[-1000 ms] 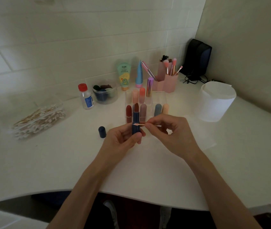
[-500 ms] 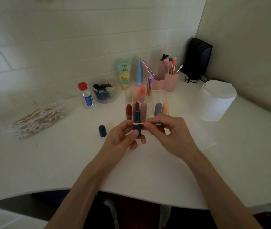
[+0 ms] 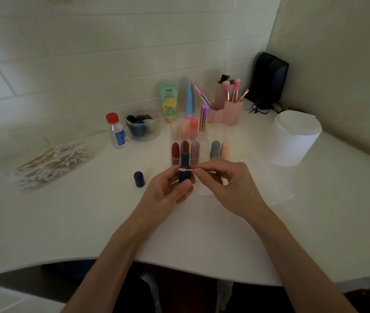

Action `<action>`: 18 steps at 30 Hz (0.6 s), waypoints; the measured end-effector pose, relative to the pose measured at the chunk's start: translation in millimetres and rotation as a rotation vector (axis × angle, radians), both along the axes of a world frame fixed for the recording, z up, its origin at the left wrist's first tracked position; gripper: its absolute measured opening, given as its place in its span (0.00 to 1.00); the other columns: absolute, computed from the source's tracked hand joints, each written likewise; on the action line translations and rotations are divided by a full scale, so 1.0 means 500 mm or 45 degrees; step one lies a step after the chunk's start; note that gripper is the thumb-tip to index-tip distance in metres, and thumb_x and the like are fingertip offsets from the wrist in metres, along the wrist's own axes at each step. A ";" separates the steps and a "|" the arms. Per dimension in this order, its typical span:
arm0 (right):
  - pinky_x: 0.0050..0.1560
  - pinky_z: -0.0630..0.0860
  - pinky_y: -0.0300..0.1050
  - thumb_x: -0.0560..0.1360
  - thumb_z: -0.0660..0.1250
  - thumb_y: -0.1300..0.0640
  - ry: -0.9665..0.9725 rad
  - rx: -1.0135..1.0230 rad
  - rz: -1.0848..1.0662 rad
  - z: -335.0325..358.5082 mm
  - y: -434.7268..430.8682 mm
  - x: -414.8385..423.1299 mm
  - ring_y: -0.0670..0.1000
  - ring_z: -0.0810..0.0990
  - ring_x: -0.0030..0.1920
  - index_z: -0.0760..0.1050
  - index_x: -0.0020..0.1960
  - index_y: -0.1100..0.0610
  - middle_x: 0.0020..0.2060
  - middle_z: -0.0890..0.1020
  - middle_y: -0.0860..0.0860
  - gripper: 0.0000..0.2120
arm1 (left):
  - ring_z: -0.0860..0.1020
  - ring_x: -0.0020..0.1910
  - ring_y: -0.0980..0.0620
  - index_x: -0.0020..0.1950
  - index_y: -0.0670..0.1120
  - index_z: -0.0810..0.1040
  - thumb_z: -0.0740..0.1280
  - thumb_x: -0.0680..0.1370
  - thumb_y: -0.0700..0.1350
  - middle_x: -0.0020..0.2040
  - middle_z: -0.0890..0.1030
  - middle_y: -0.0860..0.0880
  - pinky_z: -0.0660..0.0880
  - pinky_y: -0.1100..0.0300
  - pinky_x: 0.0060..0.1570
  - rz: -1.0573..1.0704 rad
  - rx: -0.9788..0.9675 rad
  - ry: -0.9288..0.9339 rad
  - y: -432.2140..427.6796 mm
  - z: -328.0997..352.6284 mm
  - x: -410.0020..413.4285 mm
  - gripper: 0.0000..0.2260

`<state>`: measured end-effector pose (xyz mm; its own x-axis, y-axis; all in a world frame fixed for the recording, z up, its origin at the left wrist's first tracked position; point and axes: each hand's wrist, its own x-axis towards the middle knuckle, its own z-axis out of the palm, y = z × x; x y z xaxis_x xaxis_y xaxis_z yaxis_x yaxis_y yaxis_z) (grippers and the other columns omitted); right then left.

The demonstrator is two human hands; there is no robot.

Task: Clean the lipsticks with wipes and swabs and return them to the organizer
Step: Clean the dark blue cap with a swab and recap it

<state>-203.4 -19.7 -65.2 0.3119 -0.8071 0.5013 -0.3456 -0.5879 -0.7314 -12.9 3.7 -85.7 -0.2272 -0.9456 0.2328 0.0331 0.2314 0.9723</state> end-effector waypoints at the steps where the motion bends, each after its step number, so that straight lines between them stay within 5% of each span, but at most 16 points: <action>1: 0.41 0.71 0.32 0.79 0.71 0.61 -0.014 -0.003 0.010 0.000 0.001 0.002 0.44 0.77 0.37 0.86 0.56 0.57 0.41 0.85 0.45 0.08 | 0.71 0.36 0.54 0.62 0.37 0.76 0.62 0.83 0.37 0.45 0.78 0.48 0.69 0.65 0.37 0.007 -0.002 0.009 0.000 0.001 0.001 0.09; 7: 0.44 0.74 0.34 0.80 0.69 0.61 -0.055 0.002 0.062 0.003 0.000 0.002 0.47 0.82 0.42 0.85 0.57 0.60 0.44 0.86 0.48 0.08 | 0.78 0.38 0.51 0.66 0.36 0.70 0.63 0.81 0.38 0.48 0.84 0.45 0.70 0.64 0.35 0.020 0.028 0.155 0.005 0.005 0.004 0.14; 12: 0.48 0.82 0.48 0.80 0.69 0.61 -0.073 0.037 0.066 0.002 -0.003 0.000 0.50 0.85 0.47 0.85 0.59 0.58 0.47 0.87 0.47 0.09 | 0.78 0.39 0.52 0.66 0.31 0.70 0.58 0.84 0.36 0.50 0.83 0.47 0.70 0.63 0.36 -0.019 0.042 0.135 0.006 0.004 0.006 0.12; 18: 0.42 0.72 0.31 0.80 0.70 0.63 -0.039 0.019 0.042 0.000 -0.002 0.000 0.45 0.80 0.41 0.85 0.57 0.58 0.44 0.87 0.48 0.09 | 0.72 0.35 0.55 0.66 0.37 0.73 0.60 0.85 0.44 0.50 0.79 0.49 0.69 0.64 0.38 -0.031 0.031 0.030 0.005 0.001 0.002 0.14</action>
